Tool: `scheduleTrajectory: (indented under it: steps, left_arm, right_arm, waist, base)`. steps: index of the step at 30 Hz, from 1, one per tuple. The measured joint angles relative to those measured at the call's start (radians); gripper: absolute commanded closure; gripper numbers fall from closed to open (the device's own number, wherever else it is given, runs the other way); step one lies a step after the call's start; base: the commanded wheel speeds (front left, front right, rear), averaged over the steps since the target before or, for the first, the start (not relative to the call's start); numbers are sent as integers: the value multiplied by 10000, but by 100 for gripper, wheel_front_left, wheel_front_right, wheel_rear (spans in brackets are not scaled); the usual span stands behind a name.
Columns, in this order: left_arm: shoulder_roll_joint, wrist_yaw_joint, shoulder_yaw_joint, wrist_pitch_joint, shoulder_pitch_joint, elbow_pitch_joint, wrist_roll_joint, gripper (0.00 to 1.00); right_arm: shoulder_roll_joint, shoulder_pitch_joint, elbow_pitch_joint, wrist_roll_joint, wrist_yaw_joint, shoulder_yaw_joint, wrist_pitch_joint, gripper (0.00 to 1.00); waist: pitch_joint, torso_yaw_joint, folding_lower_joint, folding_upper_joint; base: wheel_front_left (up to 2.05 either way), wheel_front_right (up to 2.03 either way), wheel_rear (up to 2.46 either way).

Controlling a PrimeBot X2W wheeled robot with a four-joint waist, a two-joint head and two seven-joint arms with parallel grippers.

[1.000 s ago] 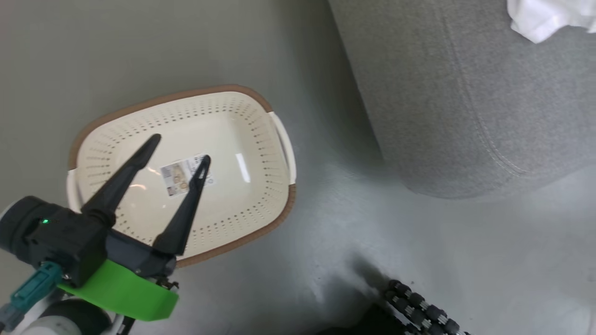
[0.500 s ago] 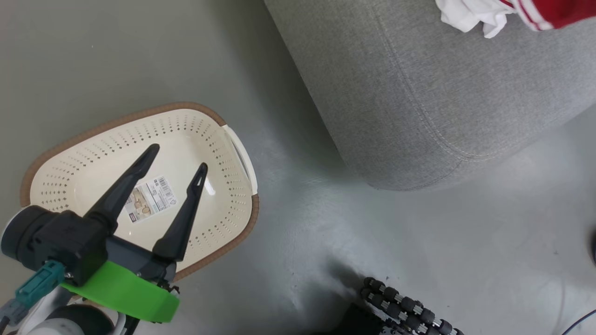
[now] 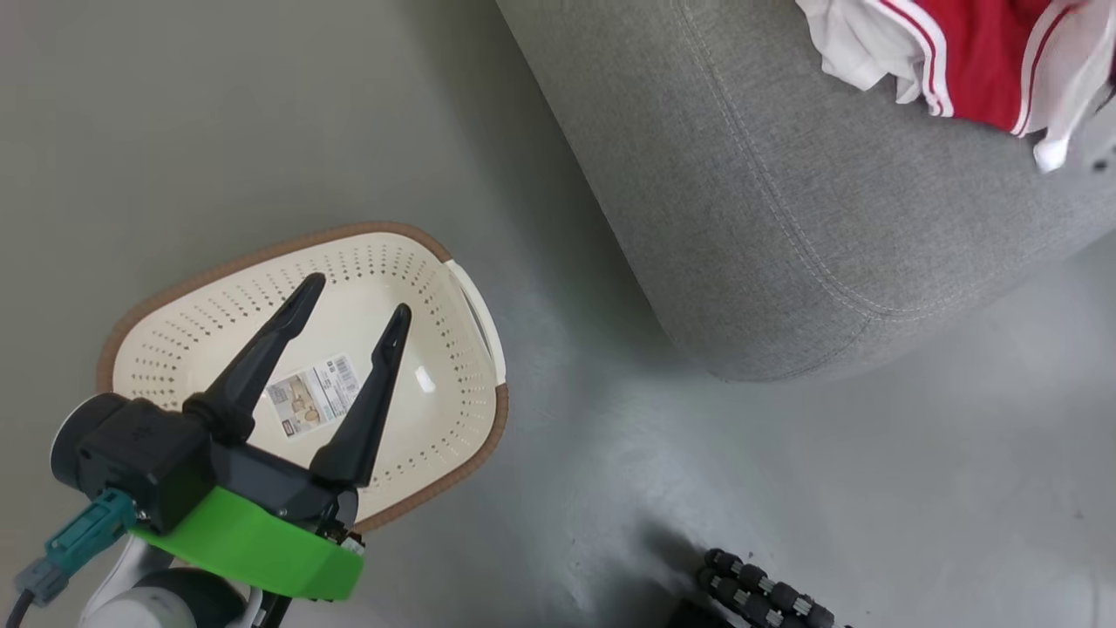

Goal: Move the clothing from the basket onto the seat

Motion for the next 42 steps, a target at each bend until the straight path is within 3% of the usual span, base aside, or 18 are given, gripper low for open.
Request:
scheduleTrajectory:
  steps: [4, 10, 18, 29, 42]
  left_arm:
    - [-198, -31, 17, -334, 8, 326, -82, 0]
    - [-560, -113, 38, -932, 73, 901, -251, 0]
    - [-947, 10, 286, -1570, 687, 2173, -332, 0]
    - [-1404, 291, 1250, -2497, 1808, 3860, -336, 0]
    - [-1578, 339, 1273, -2554, 2545, 5106, -276, 0]
  right_arm:
    - [228, 872, -301, -29, -2, 127, -558, 0]
    - [1131, 1951, -1273, -267, -4, 637, -1152, 0]
    - [1331, 2978, -2226, -345, -6, 943, -1340, 0]
    - [2161, 4494, -2180, -337, 357, 2023, -1342, 0]
    - [2359, 6229, -1950, -247, 257, 2165, -1342, 0]
  waist:
    - [-375, 75, 0, 0]
    - [-1075, 158, 0, 0]
    - [-2084, 528, -1, 0]
    - [-3361, 1782, -1, 0]
    - [-4963, 3525, -1, 0]
  base:
    - [0, 0, 0]
    - [0, 0, 0]
    - [0, 0, 0]
    - [0, 0, 0]
    - [0, 0, 0]
